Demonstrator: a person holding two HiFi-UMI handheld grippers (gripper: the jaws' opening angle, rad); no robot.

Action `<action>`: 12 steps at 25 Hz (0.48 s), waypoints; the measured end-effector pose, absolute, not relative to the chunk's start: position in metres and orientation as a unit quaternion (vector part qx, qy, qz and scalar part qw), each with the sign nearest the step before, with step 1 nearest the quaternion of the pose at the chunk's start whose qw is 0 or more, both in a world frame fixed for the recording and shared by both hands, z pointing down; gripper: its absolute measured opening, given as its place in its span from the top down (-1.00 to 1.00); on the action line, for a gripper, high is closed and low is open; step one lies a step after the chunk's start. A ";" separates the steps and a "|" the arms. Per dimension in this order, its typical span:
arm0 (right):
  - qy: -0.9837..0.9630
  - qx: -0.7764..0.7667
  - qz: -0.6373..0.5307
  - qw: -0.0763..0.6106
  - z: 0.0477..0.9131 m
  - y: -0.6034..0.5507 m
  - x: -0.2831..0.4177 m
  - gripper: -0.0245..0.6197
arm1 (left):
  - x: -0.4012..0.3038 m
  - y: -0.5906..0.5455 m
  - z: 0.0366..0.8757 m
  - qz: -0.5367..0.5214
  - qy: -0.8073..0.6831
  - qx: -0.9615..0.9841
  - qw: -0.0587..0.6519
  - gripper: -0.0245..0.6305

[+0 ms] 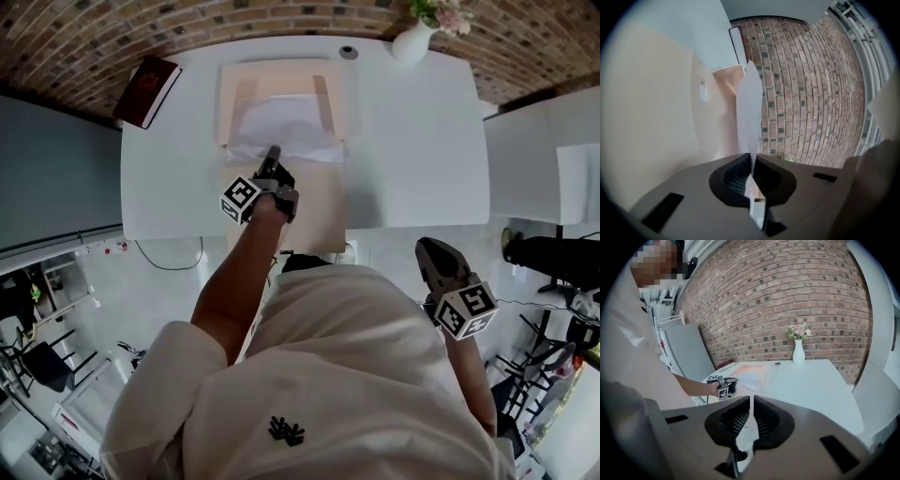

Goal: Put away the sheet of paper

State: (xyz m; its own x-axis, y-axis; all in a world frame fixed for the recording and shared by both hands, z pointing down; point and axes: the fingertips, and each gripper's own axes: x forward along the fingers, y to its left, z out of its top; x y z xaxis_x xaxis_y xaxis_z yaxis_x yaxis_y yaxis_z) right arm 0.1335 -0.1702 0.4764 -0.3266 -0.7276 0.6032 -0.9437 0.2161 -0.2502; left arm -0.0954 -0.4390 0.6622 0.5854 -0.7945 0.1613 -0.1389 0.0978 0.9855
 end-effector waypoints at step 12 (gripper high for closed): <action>-0.741 0.570 0.307 0.178 0.476 -0.174 0.144 0.77 | -0.087 -0.475 0.675 -0.247 -0.396 0.612 0.639 0.85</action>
State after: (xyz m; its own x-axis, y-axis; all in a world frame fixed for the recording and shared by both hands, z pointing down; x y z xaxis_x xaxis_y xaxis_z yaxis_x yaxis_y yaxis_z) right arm 0.1440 -0.1739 0.4757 -0.2864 -0.7361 0.6133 -0.9543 0.1617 -0.2515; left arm -0.0868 -0.4754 0.6755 0.5641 -0.8000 0.2044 -0.1698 0.1299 0.9769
